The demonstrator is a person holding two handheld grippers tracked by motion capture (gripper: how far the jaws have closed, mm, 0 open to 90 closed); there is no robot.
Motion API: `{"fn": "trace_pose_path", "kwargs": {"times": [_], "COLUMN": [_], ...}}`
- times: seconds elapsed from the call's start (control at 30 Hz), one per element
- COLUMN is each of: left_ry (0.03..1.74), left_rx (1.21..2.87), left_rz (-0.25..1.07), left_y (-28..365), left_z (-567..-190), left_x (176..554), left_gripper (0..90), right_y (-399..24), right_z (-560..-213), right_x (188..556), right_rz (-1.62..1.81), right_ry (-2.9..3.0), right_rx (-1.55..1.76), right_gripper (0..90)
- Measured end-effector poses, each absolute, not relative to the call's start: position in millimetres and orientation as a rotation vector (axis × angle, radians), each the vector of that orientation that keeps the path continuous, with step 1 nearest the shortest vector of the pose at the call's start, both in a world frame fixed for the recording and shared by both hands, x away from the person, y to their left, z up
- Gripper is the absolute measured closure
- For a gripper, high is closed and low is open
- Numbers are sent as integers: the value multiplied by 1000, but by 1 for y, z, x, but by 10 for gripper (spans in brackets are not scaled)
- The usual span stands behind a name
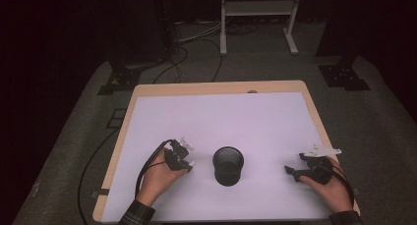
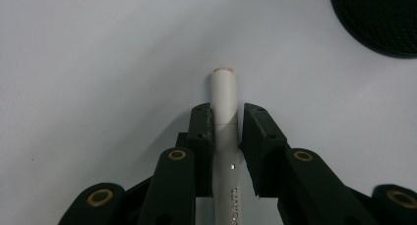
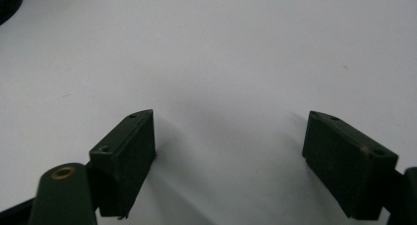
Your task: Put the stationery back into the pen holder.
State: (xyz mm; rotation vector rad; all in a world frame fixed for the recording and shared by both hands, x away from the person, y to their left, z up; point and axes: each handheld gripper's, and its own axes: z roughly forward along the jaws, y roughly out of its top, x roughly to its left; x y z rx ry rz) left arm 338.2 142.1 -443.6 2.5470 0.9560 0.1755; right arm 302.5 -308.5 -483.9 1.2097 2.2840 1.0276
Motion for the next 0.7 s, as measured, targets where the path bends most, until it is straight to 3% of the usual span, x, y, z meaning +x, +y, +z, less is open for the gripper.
{"fn": "trace_pose_path", "kwargs": {"times": [0.3,0.7], "left_ry": [971,980], "left_rx": [2617,2534], "left_rz": [168,120], "left_y": [134,144], "left_z": [-441,-442], "left_x": [344,344], "left_gripper": [785,785], "right_y": [-308,-309], "right_z": [-484,-484], "right_x": [302,303], "right_rz": [1027,1029], "right_ry": [2284,2284], "right_rx": [1209,1209], "right_gripper": [190,189]}}
